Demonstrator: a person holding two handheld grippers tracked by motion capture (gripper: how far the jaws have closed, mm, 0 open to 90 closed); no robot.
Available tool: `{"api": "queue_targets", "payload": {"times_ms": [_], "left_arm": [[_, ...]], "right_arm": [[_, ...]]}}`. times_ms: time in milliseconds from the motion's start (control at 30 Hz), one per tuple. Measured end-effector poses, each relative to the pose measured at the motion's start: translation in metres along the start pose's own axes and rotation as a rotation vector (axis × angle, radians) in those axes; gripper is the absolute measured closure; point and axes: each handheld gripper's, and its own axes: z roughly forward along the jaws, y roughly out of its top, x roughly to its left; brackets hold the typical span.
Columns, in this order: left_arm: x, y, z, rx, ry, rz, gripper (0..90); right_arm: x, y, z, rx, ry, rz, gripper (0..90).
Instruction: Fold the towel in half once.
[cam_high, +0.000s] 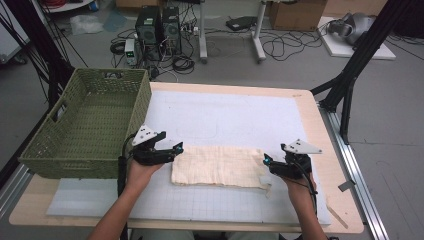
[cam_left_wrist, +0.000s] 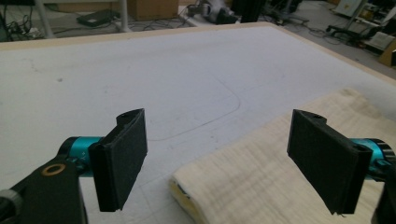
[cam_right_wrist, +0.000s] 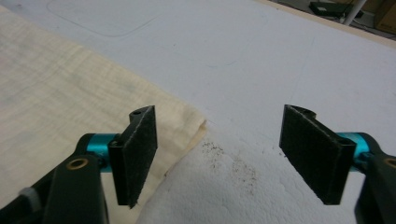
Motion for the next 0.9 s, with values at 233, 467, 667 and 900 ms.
{"api": "queue_targets", "payload": {"times_ms": [233,467,667,900], "left_arm": [[-0.006,-0.003,-0.006,-0.023,-0.042,0.007,19.2],[-0.007,-0.005,-0.011,-0.038,-0.038,0.008,19.5],[-0.008,-0.006,-0.009,-0.03,-0.04,0.01,19.5],[-0.009,-0.007,-0.009,-0.016,-0.037,0.019,19.5]], "right_arm": [[0.0,-0.013,-0.017,-0.036,-0.009,0.031,11.9],[-0.005,-0.015,-0.025,-0.059,0.015,0.028,11.7],[-0.003,-0.014,-0.024,-0.069,0.029,0.015,11.7],[0.0,-0.013,-0.024,-0.061,0.036,0.01,11.7]]}}
